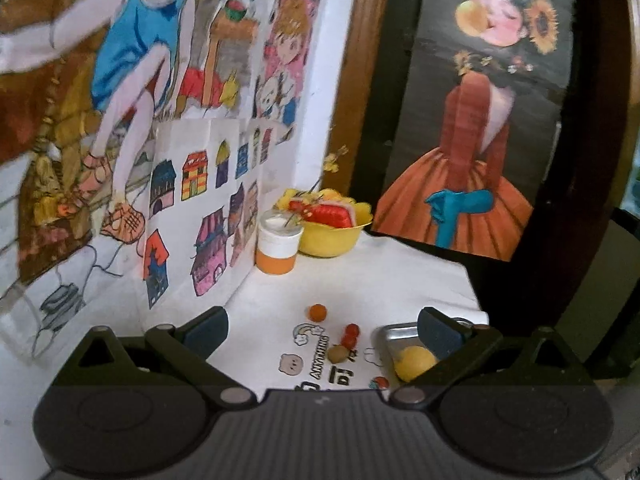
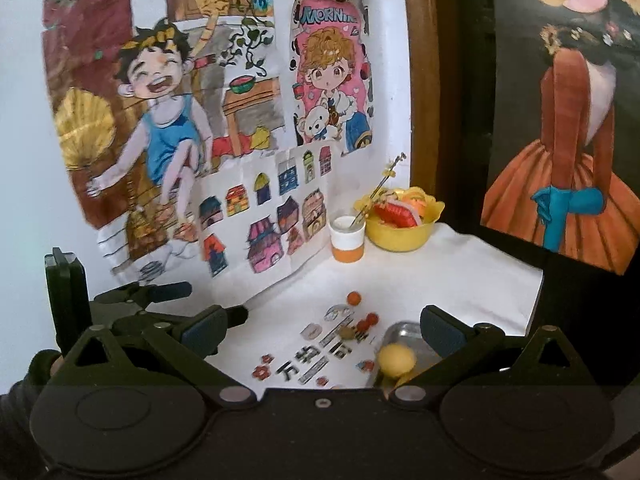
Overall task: Organize fruits
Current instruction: 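Lift both open grippers out of the tray toward the remaining small fruits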
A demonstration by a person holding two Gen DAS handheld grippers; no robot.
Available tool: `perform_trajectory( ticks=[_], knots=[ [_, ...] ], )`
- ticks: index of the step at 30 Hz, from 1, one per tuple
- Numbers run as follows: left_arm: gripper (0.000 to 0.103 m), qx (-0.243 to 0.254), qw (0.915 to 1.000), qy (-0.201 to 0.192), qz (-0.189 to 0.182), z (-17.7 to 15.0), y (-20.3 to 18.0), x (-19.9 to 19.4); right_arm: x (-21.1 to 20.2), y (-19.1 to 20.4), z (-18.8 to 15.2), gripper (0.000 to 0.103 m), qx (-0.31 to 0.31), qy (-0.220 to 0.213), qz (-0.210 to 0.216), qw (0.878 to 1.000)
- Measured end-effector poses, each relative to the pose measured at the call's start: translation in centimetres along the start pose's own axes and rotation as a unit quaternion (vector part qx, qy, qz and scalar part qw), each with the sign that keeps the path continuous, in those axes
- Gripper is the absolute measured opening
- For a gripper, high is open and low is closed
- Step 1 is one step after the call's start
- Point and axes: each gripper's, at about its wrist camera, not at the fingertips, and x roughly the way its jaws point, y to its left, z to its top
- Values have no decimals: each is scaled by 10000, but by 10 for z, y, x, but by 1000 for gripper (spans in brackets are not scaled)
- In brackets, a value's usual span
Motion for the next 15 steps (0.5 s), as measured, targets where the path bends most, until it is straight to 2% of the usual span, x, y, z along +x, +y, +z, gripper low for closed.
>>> perform_trajectory(
  ticks=[7, 11, 15],
  knots=[
    [103, -181, 9985, 463, 211, 2, 16, 66, 79, -33, 21, 103, -198, 499, 226, 9983],
    [103, -137, 9979, 599, 202, -7, 18, 98, 127, -48, 16, 102, -362, 852, 390, 9949],
    [103, -2, 9972, 740, 113, -18, 17, 129, 175, -63, 10, 102, -182, 1283, 557, 9900]
  ],
)
